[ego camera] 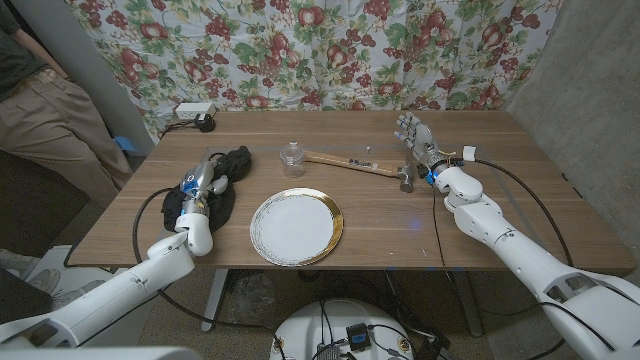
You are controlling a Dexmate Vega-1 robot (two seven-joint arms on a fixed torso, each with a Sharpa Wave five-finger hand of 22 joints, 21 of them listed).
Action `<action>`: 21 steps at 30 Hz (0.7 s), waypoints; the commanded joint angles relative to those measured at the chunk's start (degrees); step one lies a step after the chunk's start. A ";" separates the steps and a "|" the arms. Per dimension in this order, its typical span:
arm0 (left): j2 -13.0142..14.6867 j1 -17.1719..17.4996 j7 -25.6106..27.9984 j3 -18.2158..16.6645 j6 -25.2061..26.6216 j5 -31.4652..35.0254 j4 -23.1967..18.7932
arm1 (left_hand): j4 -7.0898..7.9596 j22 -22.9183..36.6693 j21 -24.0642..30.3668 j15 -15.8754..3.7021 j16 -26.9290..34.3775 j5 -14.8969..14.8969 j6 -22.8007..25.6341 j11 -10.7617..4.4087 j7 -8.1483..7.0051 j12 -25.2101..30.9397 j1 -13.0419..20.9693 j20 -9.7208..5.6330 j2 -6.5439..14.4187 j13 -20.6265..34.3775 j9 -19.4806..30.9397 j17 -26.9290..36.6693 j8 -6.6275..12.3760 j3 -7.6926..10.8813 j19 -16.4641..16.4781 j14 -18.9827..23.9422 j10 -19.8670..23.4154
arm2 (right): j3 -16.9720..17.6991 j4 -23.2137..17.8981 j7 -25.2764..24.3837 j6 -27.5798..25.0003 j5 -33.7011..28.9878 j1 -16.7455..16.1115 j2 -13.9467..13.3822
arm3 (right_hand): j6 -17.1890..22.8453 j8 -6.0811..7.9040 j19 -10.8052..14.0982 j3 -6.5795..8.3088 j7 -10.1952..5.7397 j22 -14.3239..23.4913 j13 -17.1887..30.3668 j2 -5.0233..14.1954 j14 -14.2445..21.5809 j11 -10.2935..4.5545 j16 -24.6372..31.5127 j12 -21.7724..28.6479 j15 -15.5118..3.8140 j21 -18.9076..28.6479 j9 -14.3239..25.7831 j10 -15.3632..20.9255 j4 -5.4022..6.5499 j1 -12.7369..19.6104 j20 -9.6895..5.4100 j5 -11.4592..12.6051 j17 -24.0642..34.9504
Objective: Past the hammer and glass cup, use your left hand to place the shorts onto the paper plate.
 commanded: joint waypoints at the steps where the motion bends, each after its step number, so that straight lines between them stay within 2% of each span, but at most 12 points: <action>1: -1.98 -0.06 7.05 -1.24 -4.76 0.53 2.23 | 0.13 0.54 2.81 -10.43 2.42 -0.28 1.76 0.89 1.98 0.88 8.86 -5.52 6.40 2.12 3.55 3.61 0.35 -1.02 1.09 6.67 0.69 | -0.13 0.78 0.25 0.25 -0.20 0.43 0.14 | 0.41 0.07 0.15 0.30 0.20 0.17 0.11 2.50 0.37 -0.11 0.20 0.14 -0.32 0.10 0.19 0.35 -0.05 0.31 -1.92 -0.11 0.15; 6: -1.27 1.35 7.64 -2.73 -4.67 0.23 -1.54 | 0.24 0.65 3.78 -10.59 2.95 -0.30 1.96 1.16 2.21 1.15 9.71 -5.53 6.43 3.08 4.02 4.83 0.33 -1.23 0.63 6.59 0.59 | -0.04 0.81 0.39 0.17 0.03 0.45 0.14 | 0.37 0.06 0.15 0.30 0.24 0.17 0.12 2.50 0.34 -0.10 0.19 0.12 -0.29 0.11 0.19 0.31 -0.10 0.34 -1.90 -0.11 0.15; 8: -1.32 1.41 8.35 -2.85 -5.12 0.79 -1.77 | 0.31 0.67 4.14 -10.80 3.00 -0.30 1.90 1.18 1.87 1.27 9.95 -5.58 6.41 3.46 4.21 5.22 0.27 -1.30 0.50 6.36 0.60 | -0.03 0.81 0.36 0.32 -0.05 0.45 0.13 | 0.37 0.06 0.15 0.30 0.24 0.17 0.12 2.49 0.33 -0.19 0.19 0.12 -0.27 0.11 0.19 0.32 -0.11 0.35 -1.89 -0.11 0.14; 9: -1.08 1.80 7.83 -3.20 -4.09 0.73 -3.25 | 0.34 0.67 4.25 -10.75 3.05 -0.30 1.87 1.18 1.86 1.31 10.02 -5.58 6.41 3.59 4.27 5.34 0.25 -1.33 0.43 6.38 0.58 | -0.04 0.74 0.38 0.25 -0.03 0.44 0.09 | 0.37 0.06 0.14 0.30 0.28 0.17 0.12 2.50 0.33 -0.06 0.19 0.13 -0.26 0.11 0.19 0.34 -0.11 0.35 -1.88 -0.11 0.14; 21: -0.47 3.18 8.15 -4.52 -4.88 2.33 -6.37 | 0.53 0.57 6.11 -10.74 3.43 -0.29 2.35 1.27 1.78 1.98 11.01 -5.74 6.22 5.47 5.25 6.92 0.25 -1.49 0.05 6.53 0.77 | 0.11 -0.15 0.18 0.30 -0.05 0.04 -0.22 | 0.36 0.06 0.13 0.30 0.26 0.17 0.12 2.50 0.35 -0.11 0.21 0.10 -0.26 0.11 0.19 0.27 -0.14 0.36 -1.87 -0.12 0.14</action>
